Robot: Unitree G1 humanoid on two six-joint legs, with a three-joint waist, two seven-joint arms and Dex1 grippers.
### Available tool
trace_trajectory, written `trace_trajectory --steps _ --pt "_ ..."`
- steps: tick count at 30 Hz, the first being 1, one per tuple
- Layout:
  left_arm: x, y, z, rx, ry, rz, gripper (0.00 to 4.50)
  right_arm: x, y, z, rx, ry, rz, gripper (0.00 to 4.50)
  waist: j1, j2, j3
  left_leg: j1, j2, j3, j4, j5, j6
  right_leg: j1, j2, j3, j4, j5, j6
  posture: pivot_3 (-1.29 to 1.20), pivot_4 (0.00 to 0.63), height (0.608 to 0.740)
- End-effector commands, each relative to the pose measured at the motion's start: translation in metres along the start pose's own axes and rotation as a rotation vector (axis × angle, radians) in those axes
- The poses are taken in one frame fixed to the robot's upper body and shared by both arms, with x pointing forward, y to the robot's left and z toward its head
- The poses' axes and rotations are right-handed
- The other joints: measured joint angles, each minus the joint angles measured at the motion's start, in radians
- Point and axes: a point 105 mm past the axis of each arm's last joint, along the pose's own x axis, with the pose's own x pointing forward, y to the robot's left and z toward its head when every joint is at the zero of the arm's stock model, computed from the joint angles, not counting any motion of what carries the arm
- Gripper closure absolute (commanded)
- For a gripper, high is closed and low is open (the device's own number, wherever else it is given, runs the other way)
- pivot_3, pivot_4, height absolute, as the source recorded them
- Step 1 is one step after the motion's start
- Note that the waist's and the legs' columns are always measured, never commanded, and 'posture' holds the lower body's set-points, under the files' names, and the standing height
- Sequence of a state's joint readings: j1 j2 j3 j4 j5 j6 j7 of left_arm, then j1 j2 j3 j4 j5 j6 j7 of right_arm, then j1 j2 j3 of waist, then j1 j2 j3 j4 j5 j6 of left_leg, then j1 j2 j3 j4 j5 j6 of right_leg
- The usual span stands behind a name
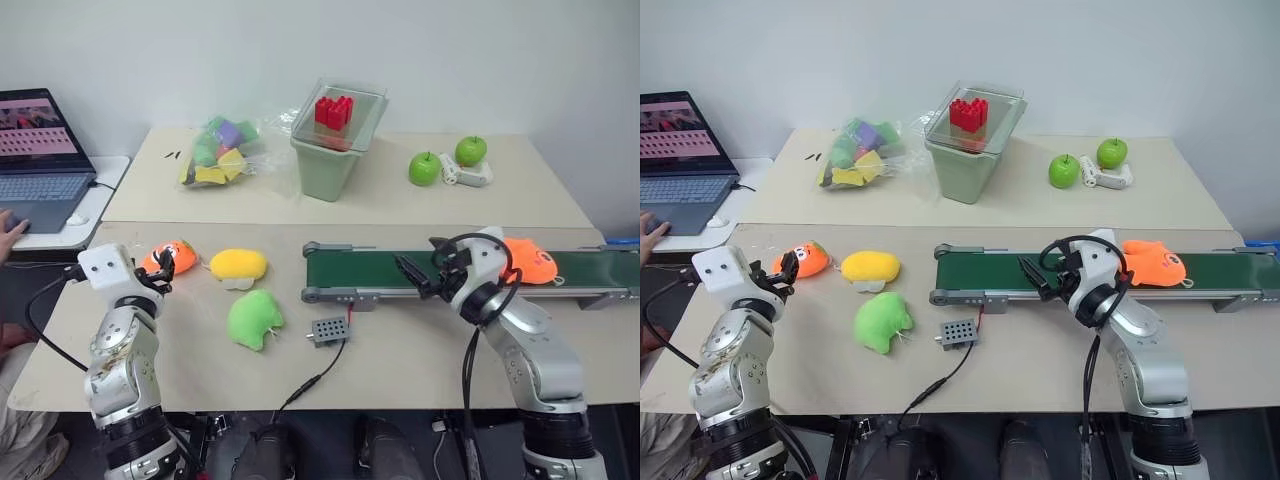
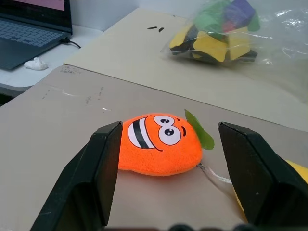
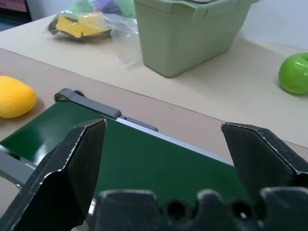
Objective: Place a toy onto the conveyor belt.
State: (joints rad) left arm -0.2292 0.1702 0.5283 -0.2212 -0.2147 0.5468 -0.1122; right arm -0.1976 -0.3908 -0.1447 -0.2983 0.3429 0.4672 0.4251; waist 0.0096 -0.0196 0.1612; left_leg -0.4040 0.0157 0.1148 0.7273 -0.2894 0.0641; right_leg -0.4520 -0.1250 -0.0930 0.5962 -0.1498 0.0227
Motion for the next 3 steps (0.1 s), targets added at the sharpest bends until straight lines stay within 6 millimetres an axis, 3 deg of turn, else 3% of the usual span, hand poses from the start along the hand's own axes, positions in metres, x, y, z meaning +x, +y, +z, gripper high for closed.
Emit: trace_trajectory --steps 1,3 --pt "0.0005 -0.0029 0.0163 0.012 -0.070 -0.027 1.12 -0.0066 -0.0126 0.0109 0.017 -0.075 -0.056 0.00 0.000 0.000 0.000 0.000 0.000 0.000 0.000 0.000 0.000 0.000 0.000 0.000 0.000 0.000 0.000 0.00 0.150 0.740" --pt "0.0015 -0.0049 0.0176 0.009 -0.077 -0.042 1.12 -0.0070 -0.0137 0.0065 0.011 -0.062 -0.061 0.00 -0.001 0.000 0.000 0.000 0.000 0.000 0.000 0.000 0.000 0.000 0.000 0.000 0.000 0.000 0.000 0.00 0.150 0.740"
